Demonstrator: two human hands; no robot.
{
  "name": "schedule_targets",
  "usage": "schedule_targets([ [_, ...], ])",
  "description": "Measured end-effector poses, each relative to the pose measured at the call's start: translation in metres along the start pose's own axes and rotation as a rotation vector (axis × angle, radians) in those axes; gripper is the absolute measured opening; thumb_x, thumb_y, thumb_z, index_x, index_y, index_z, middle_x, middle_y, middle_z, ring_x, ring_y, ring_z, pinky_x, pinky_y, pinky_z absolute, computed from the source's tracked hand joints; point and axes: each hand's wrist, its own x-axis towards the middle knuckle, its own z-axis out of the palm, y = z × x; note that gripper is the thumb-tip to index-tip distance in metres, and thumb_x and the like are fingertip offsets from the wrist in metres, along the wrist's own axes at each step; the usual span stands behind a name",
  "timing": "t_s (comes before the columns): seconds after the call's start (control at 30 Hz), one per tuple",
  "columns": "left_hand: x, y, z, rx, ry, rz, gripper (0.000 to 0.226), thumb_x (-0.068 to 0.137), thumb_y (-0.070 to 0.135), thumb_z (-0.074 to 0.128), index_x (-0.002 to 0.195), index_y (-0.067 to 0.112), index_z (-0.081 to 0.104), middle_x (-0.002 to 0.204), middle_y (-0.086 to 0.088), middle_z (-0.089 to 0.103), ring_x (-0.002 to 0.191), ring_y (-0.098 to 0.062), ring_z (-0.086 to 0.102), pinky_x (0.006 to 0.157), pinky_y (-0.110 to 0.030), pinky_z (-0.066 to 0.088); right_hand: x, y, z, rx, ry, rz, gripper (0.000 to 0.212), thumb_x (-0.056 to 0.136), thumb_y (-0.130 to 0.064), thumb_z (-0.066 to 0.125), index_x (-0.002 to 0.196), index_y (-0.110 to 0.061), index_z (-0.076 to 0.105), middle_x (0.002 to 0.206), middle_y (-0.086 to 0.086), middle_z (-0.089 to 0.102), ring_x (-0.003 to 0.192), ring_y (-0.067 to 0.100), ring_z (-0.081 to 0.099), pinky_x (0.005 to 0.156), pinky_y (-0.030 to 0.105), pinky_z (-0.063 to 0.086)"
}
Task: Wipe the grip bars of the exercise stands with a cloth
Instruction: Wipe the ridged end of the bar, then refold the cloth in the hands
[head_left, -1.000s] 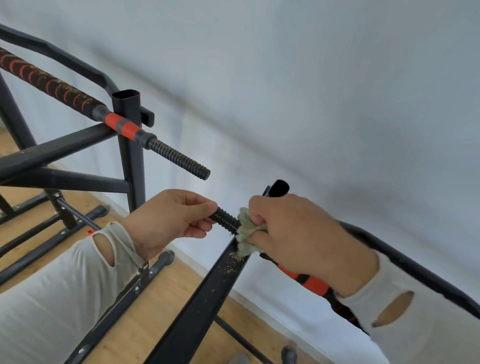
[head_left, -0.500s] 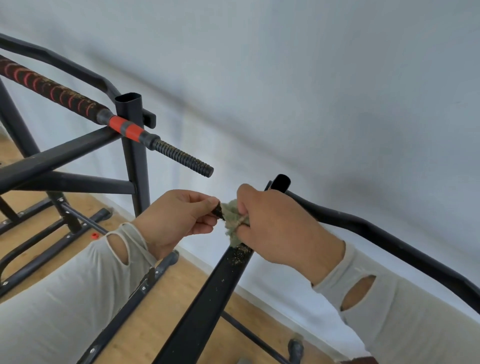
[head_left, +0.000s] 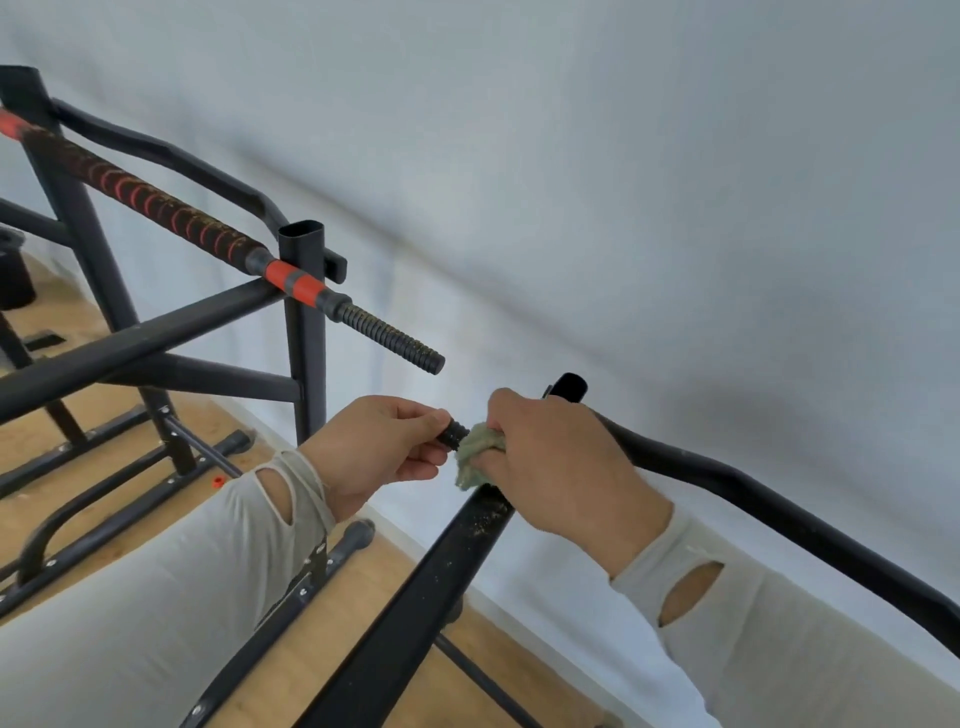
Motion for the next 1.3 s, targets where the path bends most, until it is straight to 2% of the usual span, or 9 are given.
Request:
schedule_targets([
  [0.13,0.0,0.0,0.001,-0.012,-0.01,-0.017,0.022,0.1,0.017,0.062,0.105,0.0,0.074,0.094,-0.015,0.077,0.075,-0.015,0.072,0.071,-0.027,0.06,0.023,-0.013,0.008,0.143,0.043,-0.012,0.015,0.101,-0.029,0.057,0.103,-0.022,0.044,0.081,-0.002,0.057,0.072,0.018,0.056,0.056,0.032,0.041],
  [0.27,0.001,-0.001,0.003,0.021,0.024,-0.006,0.022,0.1,0.017,0.062,0.104,0.0,0.074,0.094,-0.019,0.076,0.079,-0.02,0.07,0.074,-0.029,0.061,0.014,0.001,0.005,0.115,0.008,-0.054,0.018,0.096,-0.027,0.06,0.103,-0.018,0.045,0.085,0.002,0.061,0.075,0.022,0.058,0.064,0.039,0.051],
  [0.4,-0.004,0.006,0.006,0.075,0.078,-0.018,0.021,0.099,0.017,0.063,0.105,0.0,0.074,0.087,-0.015,0.074,0.07,-0.016,0.067,0.066,-0.025,0.059,-0.015,0.019,-0.007,0.012,-0.078,-0.048,0.015,0.098,-0.022,0.057,0.102,-0.018,0.043,0.083,0.001,0.057,0.07,0.017,0.054,0.062,0.036,0.046],
  [0.53,-0.016,0.017,0.009,0.153,0.114,-0.039,0.021,0.099,0.022,0.064,0.108,0.005,0.072,0.099,-0.015,0.077,0.085,-0.019,0.073,0.077,-0.032,0.063,-0.036,0.039,-0.024,0.024,-0.007,0.02,0.012,0.098,-0.026,0.057,0.102,-0.023,0.046,0.086,-0.001,0.058,0.075,0.015,0.056,0.061,0.032,0.042],
  [0.67,-0.049,0.037,0.006,0.369,0.131,0.001,0.016,0.098,0.032,0.064,0.11,0.021,0.065,0.112,-0.001,0.072,0.099,-0.016,0.072,0.082,-0.032,0.061,-0.056,0.05,-0.035,0.416,0.139,0.108,0.015,0.091,-0.041,0.069,0.094,-0.033,0.056,0.087,-0.008,0.067,0.078,0.011,0.063,0.068,0.032,0.05],
  [0.83,-0.114,0.063,0.017,0.526,0.176,0.187,0.026,0.096,0.042,0.063,0.118,0.028,0.067,0.103,0.009,0.075,0.095,-0.007,0.072,0.089,-0.033,0.061,-0.068,0.018,-0.035,0.912,0.167,0.021,0.017,0.088,-0.042,0.075,0.094,-0.029,0.068,0.091,-0.004,0.077,0.083,0.018,0.075,0.085,0.046,0.061],
  [1.07,-0.22,0.071,-0.004,0.061,0.158,0.193,0.048,0.096,0.052,0.052,0.123,0.016,0.069,0.121,-0.01,0.073,0.112,-0.025,0.068,0.1,-0.044,0.052,-0.074,-0.082,-0.044,1.317,0.023,-0.18,0.005,0.096,-0.025,0.072,0.095,-0.024,0.076,0.093,-0.005,0.079,0.087,0.015,0.077,0.082,0.04,0.064],
  [1.23,-0.299,0.055,-0.04,-0.288,0.407,0.348,0.043,0.085,0.025,0.069,0.124,0.006,0.064,0.116,-0.015,0.073,0.097,-0.023,0.069,0.074,-0.033,0.059,-0.094,-0.158,-0.051,1.369,-0.065,-0.301,0.012,0.1,-0.03,0.063,0.104,-0.026,0.075,0.095,-0.007,0.078,0.091,0.012,0.075,0.068,0.026,0.061],
  [1.3,-0.327,0.053,-0.05,-0.349,0.52,0.422,0.038,0.081,0.019,0.069,0.117,0.007,0.065,0.111,-0.015,0.074,0.091,-0.022,0.072,0.067,-0.031,0.06,-0.107,-0.187,-0.056,1.418,-0.122,-0.304,0.018,0.102,-0.038,0.059,0.106,-0.027,0.073,0.097,-0.005,0.077,0.09,0.013,0.075,0.069,0.028,0.061],
])
